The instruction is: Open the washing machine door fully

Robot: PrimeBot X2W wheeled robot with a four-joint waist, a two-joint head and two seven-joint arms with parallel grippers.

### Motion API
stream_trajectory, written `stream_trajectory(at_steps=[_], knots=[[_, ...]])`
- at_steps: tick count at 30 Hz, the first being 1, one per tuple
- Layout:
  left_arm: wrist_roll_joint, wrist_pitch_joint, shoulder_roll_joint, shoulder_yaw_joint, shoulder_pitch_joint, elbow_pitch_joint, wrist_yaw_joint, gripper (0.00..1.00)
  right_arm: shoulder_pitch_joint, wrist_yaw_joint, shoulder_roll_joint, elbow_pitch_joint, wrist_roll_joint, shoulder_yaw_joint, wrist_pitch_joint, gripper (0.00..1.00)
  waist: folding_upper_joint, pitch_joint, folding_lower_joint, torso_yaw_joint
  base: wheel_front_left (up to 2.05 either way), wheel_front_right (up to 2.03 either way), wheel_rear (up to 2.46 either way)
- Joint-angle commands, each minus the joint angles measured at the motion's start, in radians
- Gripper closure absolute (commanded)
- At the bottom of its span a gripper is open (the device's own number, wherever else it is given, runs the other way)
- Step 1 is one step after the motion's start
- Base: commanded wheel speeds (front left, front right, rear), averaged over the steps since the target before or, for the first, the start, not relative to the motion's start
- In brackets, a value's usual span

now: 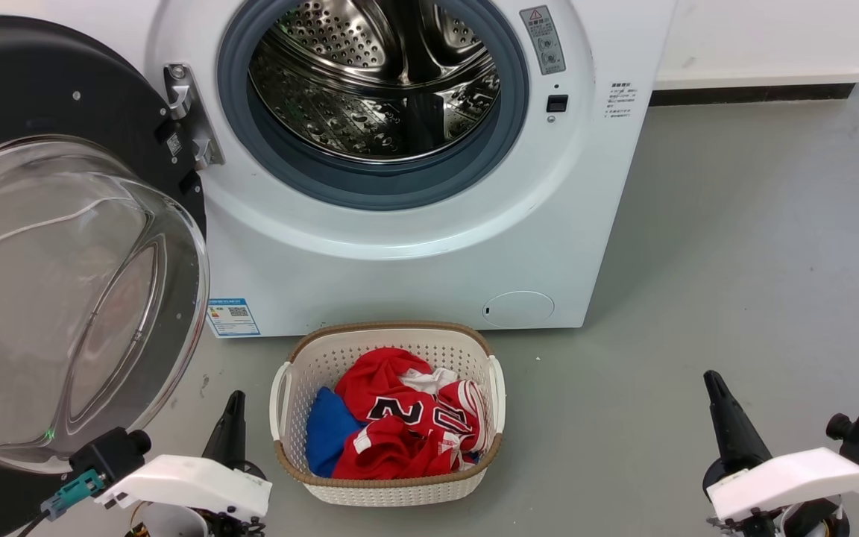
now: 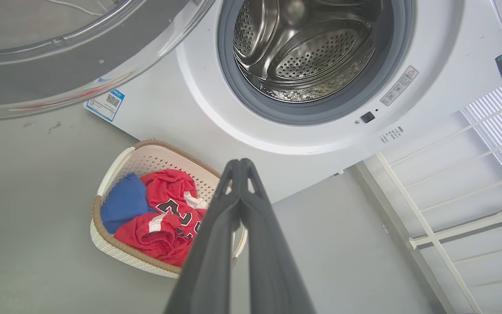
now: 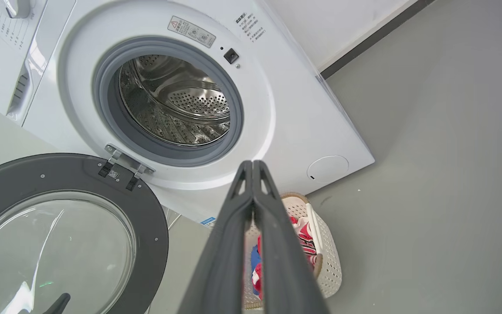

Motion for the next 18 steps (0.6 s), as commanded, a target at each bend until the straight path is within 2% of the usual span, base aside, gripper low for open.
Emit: stream_trajectory(at_steps=[1, 18], knots=[[-0.031, 0.01, -0.004, 0.018, -0.027, -0.013, -0.011, 1.0, -0.028, 0.0, -0.008, -0.007, 0.042, -0.005, 0.002, 1.0, 0.0, 0.0, 0.0, 0.001, 0.0, 0.0, 0.0], [-0.201, 0.064, -0.035, 0.08, -0.035, -0.016, -0.05, 1.0, -0.046, 0.0, -0.01, 0.011, 0.26, -0.025, 0.029, 1.0, 0.0, 0.0, 0.0, 0.008, 0.0, 0.0, 0.0]])
